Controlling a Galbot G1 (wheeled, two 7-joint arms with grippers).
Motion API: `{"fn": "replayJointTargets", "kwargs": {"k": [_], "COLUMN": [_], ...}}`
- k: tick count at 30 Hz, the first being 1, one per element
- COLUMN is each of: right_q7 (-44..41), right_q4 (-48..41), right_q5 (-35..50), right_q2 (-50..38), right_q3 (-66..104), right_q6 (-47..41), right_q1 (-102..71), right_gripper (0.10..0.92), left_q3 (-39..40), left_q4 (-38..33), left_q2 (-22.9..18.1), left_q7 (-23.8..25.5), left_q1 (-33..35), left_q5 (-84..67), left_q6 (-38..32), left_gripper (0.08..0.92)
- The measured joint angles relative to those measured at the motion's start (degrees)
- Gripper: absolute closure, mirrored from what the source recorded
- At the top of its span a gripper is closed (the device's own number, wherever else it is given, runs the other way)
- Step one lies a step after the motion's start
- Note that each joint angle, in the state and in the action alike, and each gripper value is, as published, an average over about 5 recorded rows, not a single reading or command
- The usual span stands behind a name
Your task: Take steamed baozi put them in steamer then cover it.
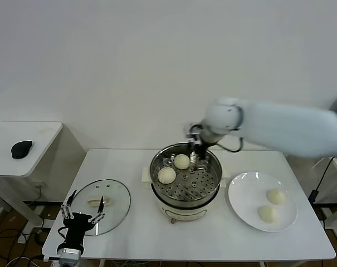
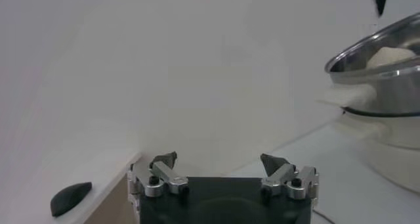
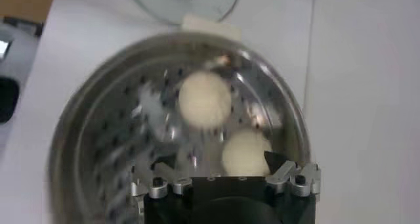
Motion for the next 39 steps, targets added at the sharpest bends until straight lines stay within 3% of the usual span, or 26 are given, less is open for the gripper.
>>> {"fn": "replayJointTargets", "kwargs": {"k": [9, 19, 28, 39], "right_q7": [-5.3, -5.9, -3.84, -0.94], "right_q4": [3.24, 3.36, 1.7, -1.66], "right_q5": [-11.49, -23.54, -30.32, -33.93], "right_q2": [-17.06, -29.47, -31.77, -27.79], "right_q3": [4.36, 25.84, 42.25, 49.64], "right_q6": [8.94, 15.66, 17.71, 17.78], "right_q1": [-5.52, -32.47, -53.94, -64.44], "right_gripper": [0.203, 0.203, 0.203, 0.203], "left_q3": [0.35, -0.36, -1.15, -2.35], "left_q4": [-0.88, -1.35, -1.55, -1.96], "left_q2": [-0.48, -1.21, -1.57, -1.62], "left_q7": [-0.12, -0.18, -0.18, -0.06], "left_q1": [1.1, 2.0, 2.71, 3.3], "left_q5": [0.8, 1.13, 1.16, 1.11], "left_q6": [-0.05, 0.01, 0.02, 0.06], "left_gripper": [0.177, 0.177, 0.177, 0.177]}}
